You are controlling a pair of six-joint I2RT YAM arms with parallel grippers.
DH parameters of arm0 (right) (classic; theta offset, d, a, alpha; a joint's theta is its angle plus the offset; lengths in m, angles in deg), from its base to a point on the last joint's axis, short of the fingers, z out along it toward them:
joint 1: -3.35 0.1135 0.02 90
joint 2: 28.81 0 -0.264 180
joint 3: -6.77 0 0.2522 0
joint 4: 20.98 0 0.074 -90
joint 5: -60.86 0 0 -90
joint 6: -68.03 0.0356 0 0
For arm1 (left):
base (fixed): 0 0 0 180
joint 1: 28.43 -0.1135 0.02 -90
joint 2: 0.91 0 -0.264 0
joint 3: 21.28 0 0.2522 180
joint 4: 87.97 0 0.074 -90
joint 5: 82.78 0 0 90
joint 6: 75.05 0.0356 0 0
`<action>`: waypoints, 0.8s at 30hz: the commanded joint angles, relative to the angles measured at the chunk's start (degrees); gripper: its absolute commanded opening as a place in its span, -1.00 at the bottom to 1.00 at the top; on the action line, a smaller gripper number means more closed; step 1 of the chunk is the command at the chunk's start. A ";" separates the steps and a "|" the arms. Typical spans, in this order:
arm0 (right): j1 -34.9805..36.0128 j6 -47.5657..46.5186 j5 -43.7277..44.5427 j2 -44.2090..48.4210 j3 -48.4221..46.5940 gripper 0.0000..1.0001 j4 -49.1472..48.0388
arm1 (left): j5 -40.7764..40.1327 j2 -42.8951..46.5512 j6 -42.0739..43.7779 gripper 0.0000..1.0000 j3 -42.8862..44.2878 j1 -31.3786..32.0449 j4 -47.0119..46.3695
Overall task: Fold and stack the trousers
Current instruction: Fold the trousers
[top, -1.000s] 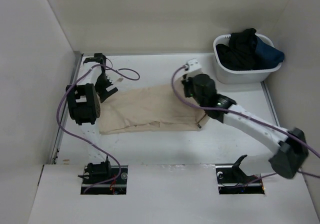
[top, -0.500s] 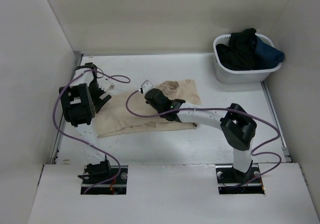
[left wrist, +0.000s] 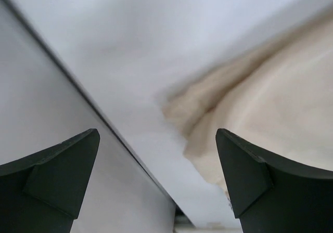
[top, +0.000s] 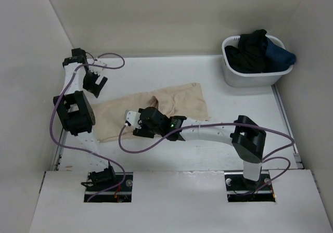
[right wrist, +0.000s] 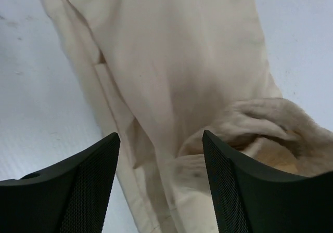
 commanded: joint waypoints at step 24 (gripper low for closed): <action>-45.82 68.31 -15.57 38.72 47.19 0.45 -14.23 | 21.15 0.54 -13.99 1.00 -2.51 29.46 1.82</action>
